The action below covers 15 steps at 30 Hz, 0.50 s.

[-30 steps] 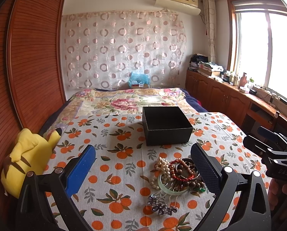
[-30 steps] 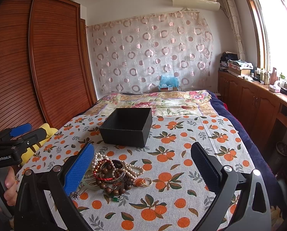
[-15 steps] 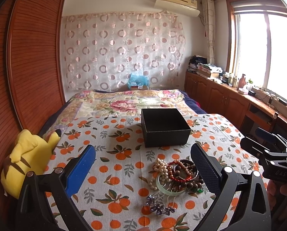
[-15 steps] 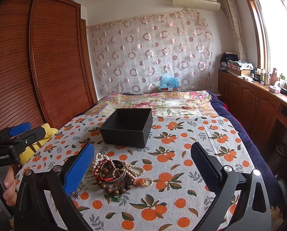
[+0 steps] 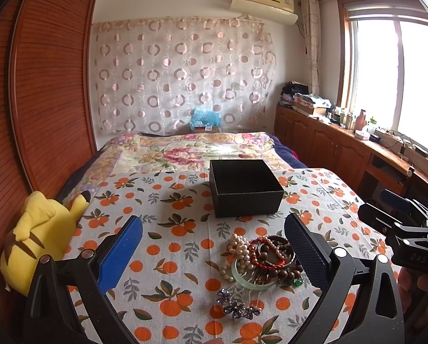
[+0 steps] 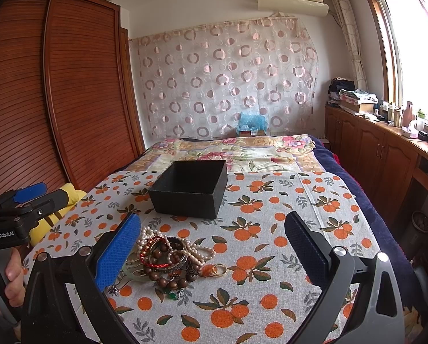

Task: Organize jewelry

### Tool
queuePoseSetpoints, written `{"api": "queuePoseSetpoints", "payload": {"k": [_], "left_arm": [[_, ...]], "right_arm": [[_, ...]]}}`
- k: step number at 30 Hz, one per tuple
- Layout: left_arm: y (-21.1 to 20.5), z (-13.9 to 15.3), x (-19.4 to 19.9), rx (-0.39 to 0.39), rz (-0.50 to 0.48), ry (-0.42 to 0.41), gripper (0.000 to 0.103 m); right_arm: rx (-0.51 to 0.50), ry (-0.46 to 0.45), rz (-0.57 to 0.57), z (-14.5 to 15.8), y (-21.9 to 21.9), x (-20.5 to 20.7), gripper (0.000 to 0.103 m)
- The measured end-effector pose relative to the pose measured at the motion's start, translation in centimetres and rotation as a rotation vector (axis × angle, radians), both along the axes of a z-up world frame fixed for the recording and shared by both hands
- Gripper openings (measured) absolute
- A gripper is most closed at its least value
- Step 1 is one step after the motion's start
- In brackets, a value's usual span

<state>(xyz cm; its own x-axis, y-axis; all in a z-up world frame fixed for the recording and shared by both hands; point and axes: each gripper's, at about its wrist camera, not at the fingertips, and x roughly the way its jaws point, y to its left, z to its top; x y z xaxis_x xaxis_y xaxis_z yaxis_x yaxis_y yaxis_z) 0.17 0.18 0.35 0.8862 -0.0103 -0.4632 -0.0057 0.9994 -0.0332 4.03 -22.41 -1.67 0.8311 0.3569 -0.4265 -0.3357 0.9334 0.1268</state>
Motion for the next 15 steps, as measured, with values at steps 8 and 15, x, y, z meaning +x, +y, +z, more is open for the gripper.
{"api": "queuePoseSetpoints", "payload": {"k": [8,15], "left_arm": [[0.08,0.02,0.05,-0.001,0.0,0.0,0.096],[0.02,0.08,-0.03,0.0,0.0,0.002,0.096]], "right_arm": [[-0.001,0.0,0.0,-0.09,0.03,-0.04,0.101],[-0.001,0.001,0.001,-0.16,0.03,-0.05,0.101]]}}
